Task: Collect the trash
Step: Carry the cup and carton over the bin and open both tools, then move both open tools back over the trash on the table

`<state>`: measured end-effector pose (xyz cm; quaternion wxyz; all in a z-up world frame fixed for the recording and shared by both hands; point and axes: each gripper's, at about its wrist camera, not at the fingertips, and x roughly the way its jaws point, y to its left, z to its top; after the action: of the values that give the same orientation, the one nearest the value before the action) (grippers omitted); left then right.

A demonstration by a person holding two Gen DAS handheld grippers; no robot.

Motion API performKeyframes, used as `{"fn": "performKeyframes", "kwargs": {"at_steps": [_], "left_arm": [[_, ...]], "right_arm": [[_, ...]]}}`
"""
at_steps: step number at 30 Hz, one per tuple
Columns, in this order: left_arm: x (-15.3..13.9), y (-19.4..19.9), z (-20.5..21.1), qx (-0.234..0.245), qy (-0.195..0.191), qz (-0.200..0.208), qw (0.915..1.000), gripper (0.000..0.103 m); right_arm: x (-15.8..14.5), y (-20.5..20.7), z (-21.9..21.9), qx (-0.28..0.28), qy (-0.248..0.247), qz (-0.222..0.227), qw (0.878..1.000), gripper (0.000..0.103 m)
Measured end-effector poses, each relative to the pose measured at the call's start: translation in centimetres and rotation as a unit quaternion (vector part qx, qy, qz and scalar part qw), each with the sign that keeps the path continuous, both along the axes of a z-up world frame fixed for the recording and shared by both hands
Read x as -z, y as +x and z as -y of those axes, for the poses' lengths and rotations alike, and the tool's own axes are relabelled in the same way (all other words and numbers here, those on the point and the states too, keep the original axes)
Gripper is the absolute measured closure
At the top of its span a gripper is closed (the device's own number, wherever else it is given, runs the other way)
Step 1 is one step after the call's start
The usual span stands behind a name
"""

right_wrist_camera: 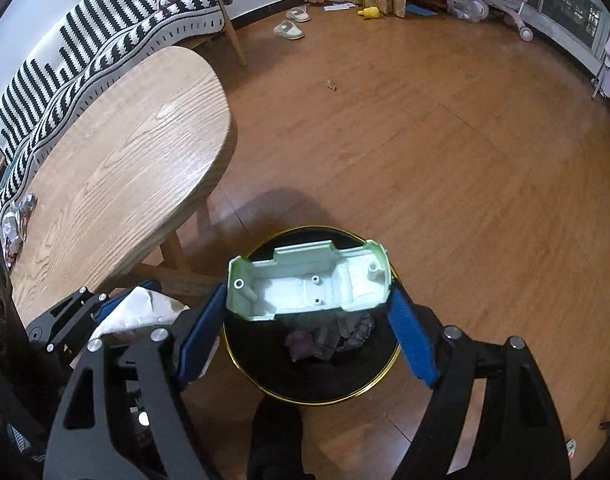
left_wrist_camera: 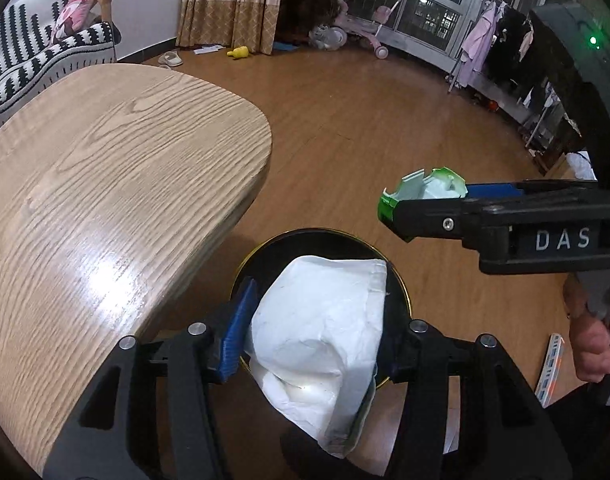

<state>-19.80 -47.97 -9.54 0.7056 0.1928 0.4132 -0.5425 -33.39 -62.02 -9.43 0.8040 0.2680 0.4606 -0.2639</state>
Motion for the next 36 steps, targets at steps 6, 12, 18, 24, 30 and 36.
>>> {"fn": "performKeyframes", "kwargs": {"at_steps": [6,12,18,24,30,36], "left_arm": [[-0.4,-0.1,-0.2,-0.001,-0.009,-0.004,1.0000,0.018],[-1.8,0.4,-1.9,-0.006,-0.020,0.000,0.9998,0.018],[-4.9,4.5,-7.3,-0.068,-0.037,0.029,0.9965,0.012],[-6.6,11.6,-16.2,-0.185,-0.036,0.048,0.9810,0.012],[-8.0,19.8,-28.9,-0.338,-0.008,0.094,0.9365,0.012],[-7.7,26.8,-41.9,-0.467,0.011,0.117,0.8762,0.012]], "right_arm": [[-0.1,-0.3,0.3,0.009,0.000,0.006,1.000,0.017],[-1.2,0.7,-0.3,0.006,-0.006,0.020,1.000,0.017],[-4.2,5.4,-4.4,-0.034,-0.061,0.045,0.997,0.014],[-5.8,14.2,-11.4,-0.118,-0.066,0.078,0.988,0.014],[-6.3,23.7,-20.4,-0.208,-0.040,0.107,0.972,0.016],[-6.7,32.4,-28.4,-0.261,-0.045,0.121,0.957,0.029]]}}
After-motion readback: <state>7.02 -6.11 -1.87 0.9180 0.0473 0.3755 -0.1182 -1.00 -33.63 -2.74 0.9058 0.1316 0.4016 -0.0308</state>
